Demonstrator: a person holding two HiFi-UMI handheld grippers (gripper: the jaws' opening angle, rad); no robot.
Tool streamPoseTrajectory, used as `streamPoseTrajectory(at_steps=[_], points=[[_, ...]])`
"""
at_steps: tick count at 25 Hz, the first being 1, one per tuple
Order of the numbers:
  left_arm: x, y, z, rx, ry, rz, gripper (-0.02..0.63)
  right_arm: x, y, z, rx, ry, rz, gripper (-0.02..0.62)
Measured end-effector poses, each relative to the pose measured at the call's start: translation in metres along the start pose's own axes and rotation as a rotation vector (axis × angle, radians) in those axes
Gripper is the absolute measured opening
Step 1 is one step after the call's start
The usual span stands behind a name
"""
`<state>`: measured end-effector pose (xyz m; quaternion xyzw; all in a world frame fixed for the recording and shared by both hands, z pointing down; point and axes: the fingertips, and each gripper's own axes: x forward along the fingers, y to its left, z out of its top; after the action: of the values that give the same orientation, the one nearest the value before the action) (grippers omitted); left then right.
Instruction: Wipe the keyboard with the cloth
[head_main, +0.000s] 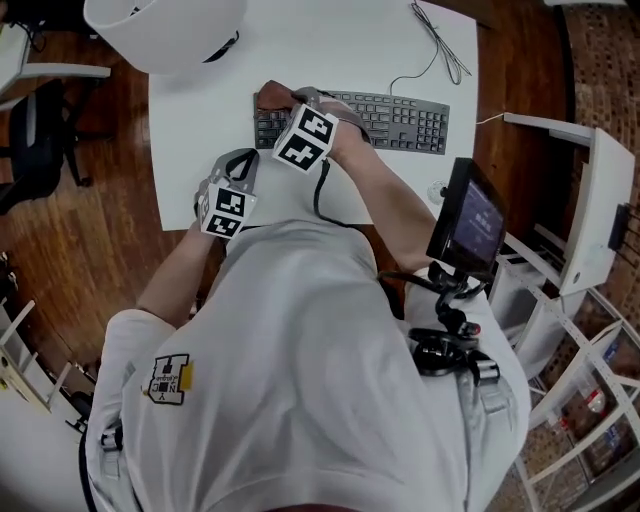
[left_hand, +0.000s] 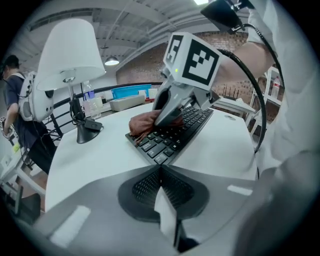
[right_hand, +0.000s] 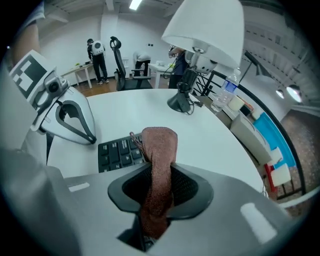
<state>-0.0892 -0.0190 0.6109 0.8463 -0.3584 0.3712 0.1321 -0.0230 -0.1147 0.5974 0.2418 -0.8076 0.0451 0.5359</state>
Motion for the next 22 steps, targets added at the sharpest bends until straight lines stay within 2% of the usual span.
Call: streamPoseTrajectory(at_steps=[6,16,19,22], points=[[0.021,-0.004,0.002,0.025,0.030,-0.005,0.000,-0.024,-0.061,-0.098,0.177,0.069,-0.089,0.094],[0.021,-0.005,0.003,0.051,0.037,-0.003,0.000,-0.096,-0.149,-0.295,0.552,0.218,-0.352,0.094],[0.023,-0.007,0.001,0.054,0.036,-0.006,0.000,-0.102,-0.154,-0.315,0.606,0.224,-0.377,0.094],[0.023,-0.006,0.001,0.051,0.030,-0.006,0.000,-0.100,-0.154,-0.311,0.592,0.243,-0.396,0.094]])
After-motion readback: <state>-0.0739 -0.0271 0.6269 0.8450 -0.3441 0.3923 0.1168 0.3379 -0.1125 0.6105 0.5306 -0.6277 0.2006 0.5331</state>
